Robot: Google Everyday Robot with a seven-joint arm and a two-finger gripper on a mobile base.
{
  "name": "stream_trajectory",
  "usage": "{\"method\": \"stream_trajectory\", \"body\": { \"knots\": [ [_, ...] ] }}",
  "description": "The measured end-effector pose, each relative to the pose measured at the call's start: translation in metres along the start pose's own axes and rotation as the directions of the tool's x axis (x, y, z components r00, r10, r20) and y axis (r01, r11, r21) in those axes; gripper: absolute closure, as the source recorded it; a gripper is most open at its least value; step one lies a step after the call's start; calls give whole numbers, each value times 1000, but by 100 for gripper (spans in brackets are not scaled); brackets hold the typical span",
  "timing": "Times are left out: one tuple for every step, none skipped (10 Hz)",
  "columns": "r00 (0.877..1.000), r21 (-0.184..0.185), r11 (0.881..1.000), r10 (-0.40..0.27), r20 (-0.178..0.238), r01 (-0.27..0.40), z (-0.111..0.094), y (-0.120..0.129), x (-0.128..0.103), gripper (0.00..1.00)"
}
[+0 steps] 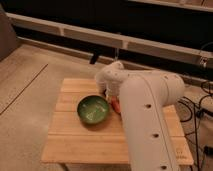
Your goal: Place the pepper in the ceramic bowl
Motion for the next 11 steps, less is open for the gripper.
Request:
{"method": "stream_trajectory", "body": {
  "knots": [
    [1000,-4,1000,0,-6,0,2,1,1,41],
    [1000,-8,1000,1,-9,-1,3,2,1,50],
    [1000,-13,1000,2,-11,-3,4,3,1,61],
    [1000,-14,1000,2,-11,-2,4,2,0,73],
    [1000,-12,1000,3,-8,-3,4,1,-1,82],
    [1000,-7,1000,4,-3,-4,2,-1,-3,92],
    [1000,-2,1000,7,2,-7,-1,-4,-5,98],
    [1000,5,1000,9,15,-9,-7,-8,-9,100],
    [1000,12,1000,8,26,-9,-12,-11,-12,100],
    [999,21,1000,4,40,-5,-20,-11,-16,100],
    [999,28,1000,2,53,-3,-27,-11,-20,100]
  ]
}}
